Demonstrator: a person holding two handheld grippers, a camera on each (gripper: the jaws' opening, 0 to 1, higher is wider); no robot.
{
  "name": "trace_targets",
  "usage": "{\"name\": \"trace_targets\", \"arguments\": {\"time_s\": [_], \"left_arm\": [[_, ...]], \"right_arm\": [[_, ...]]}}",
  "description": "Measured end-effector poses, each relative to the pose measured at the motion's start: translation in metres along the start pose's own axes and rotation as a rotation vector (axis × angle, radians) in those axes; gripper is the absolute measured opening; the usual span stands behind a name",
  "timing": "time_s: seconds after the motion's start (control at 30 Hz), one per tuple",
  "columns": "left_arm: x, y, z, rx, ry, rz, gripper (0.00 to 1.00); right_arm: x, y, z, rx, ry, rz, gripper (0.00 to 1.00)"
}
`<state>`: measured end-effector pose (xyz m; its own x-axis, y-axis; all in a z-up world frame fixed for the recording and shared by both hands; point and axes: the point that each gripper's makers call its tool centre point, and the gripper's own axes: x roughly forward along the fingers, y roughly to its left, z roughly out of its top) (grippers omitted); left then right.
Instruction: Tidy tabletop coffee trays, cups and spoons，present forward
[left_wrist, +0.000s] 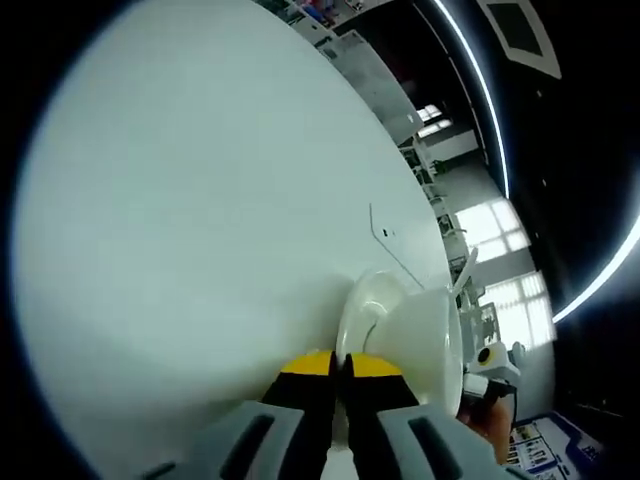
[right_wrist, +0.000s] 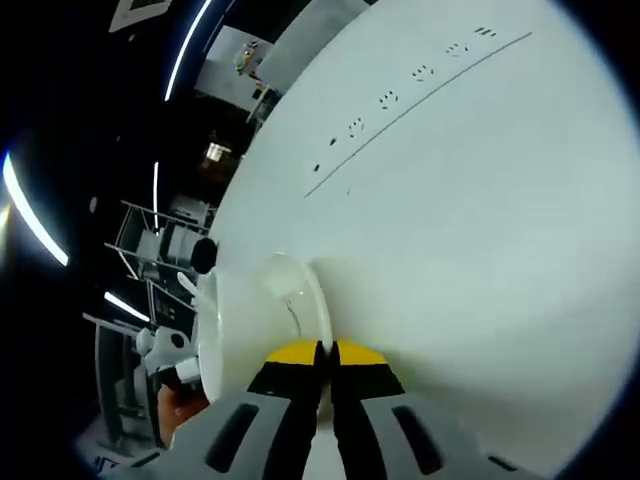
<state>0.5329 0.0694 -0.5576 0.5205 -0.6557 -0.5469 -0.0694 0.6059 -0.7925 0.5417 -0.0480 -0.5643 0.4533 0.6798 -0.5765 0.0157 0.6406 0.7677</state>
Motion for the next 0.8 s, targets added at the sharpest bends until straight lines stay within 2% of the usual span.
{"name": "trace_targets", "arguments": {"time_s": [0.33, 0.53, 0.63, 0.7, 0.8], "left_arm": [[0.004, 0.004, -0.002, -0.014, -0.015, 0.009, 0.07], [0.006, 0.004, 0.001, -0.013, -0.049, -0.025, 0.08], [0.005, 0.004, 0.005, 0.027, -0.072, -0.039, 0.08], [0.004, 0.003, 0.007, 0.048, -0.090, -0.032, 0.08], [0.001, 0.003, 0.013, 0.134, -0.135, -0.031, 0.11]], "right_arm": [[-0.001, 0.003, -0.014, -0.002, -0.016, -0.003, 0.05], [-0.002, 0.005, -0.017, -0.023, -0.052, 0.019, 0.06], [-0.002, 0.008, -0.015, -0.096, -0.095, 0.019, 0.08], [-0.003, 0.010, -0.017, -0.119, -0.101, 0.005, 0.10], [-0.004, 0.011, -0.012, -0.198, -0.136, -0.017, 0.13]]}}
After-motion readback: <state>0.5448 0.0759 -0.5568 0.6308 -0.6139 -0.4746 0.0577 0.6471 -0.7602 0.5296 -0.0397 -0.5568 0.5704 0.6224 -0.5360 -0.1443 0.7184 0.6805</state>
